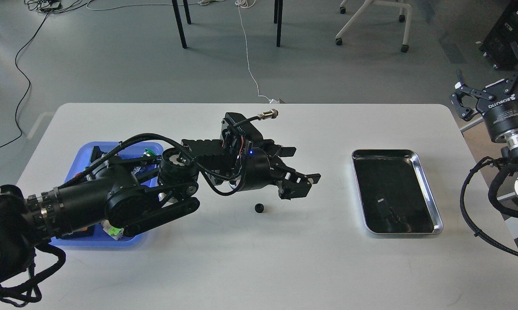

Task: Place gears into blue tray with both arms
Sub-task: 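Reach the left gripper out to the second black gear, then lower the left gripper and grasp the second gear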

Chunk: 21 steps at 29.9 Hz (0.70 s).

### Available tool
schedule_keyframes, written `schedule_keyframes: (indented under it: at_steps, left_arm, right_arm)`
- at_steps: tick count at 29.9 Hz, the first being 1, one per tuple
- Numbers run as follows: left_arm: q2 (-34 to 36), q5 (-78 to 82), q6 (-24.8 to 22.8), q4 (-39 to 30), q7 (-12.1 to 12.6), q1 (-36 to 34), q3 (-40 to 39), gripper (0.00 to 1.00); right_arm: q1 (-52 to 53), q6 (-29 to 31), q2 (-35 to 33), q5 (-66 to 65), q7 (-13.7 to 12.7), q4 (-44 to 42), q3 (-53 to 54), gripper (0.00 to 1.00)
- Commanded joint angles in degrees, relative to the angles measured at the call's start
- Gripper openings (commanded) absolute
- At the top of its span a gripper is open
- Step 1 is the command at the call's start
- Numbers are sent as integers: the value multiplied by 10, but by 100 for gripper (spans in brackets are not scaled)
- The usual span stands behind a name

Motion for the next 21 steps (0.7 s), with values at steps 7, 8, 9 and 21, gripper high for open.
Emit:
schedule_keyframes:
  at_steps: [7, 8, 9, 21]
  left_arm:
    - [6, 127, 60, 77, -41, 55, 33, 69]
    - [8, 127, 61, 76, -42, 60, 33, 64]
    - [8, 128, 61, 76, -42, 64, 32, 61]
    - [33, 128, 69, 73, -44, 83, 32, 49]
  right_arm:
    - [-27, 0, 24, 0, 0, 3, 2, 99]
    - [-27, 0, 25, 0, 0, 4, 3, 99]
    - [-27, 0, 25, 0, 0, 4, 4, 99]
    - [-25, 0, 23, -1, 0, 3, 15, 99]
